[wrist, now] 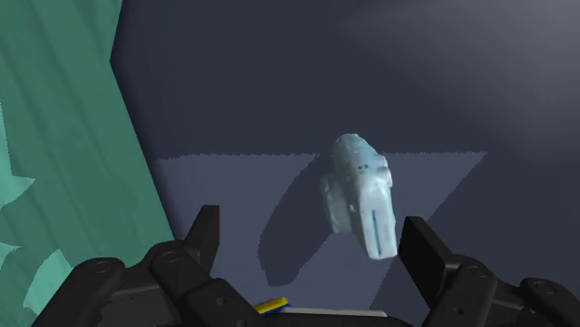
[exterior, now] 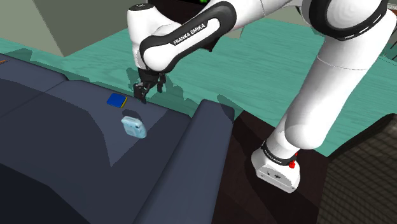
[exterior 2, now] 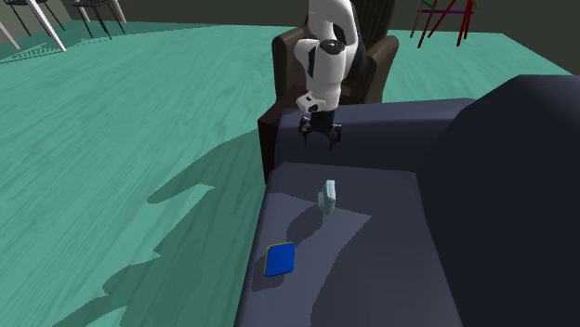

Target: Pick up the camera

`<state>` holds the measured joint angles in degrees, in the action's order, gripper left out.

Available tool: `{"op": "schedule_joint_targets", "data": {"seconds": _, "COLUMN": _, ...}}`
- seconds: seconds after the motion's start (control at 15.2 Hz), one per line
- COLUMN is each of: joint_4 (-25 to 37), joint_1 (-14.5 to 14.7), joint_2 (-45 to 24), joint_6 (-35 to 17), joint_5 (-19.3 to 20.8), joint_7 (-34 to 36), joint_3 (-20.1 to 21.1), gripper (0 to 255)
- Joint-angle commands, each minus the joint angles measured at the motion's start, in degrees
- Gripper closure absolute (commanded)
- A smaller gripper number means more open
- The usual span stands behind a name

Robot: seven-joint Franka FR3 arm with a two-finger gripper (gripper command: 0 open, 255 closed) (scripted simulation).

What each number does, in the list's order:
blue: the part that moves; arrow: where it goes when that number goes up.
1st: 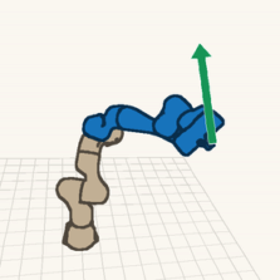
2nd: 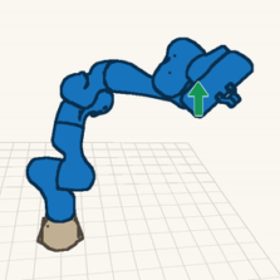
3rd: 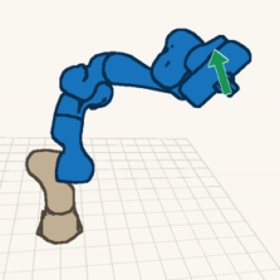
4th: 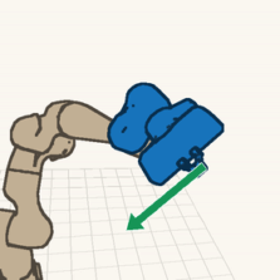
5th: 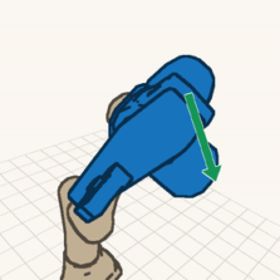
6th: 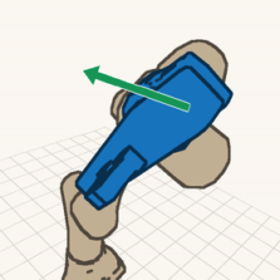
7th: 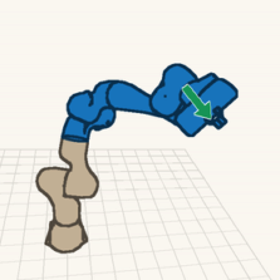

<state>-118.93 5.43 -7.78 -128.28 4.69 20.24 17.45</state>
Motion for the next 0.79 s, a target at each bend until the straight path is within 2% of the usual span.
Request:
{"op": "schedule_joint_targets", "data": {"seconds": 0.0, "joint_4": 3.1, "joint_1": 1.0, "joint_2": -4.9, "joint_6": -0.8, "joint_5": 2.1, "joint_7": 2.1, "joint_3": 0.1, "gripper": 0}}
{"op": "schedule_joint_targets", "data": {"seconds": 0.59, "joint_4": 20.4, "joint_1": 7.4, "joint_2": -25.5, "joint_6": 0.1, "joint_5": 8.7, "joint_7": 8.1, "joint_3": -1.6, "gripper": 0}}
{"op": "schedule_joint_targets", "data": {"seconds": 0.73, "joint_4": 21.6, "joint_1": 7.9, "joint_2": -27.3, "joint_6": -0.2, "joint_5": 9.1, "joint_7": 8.4, "joint_3": -1.9, "gripper": 0}}
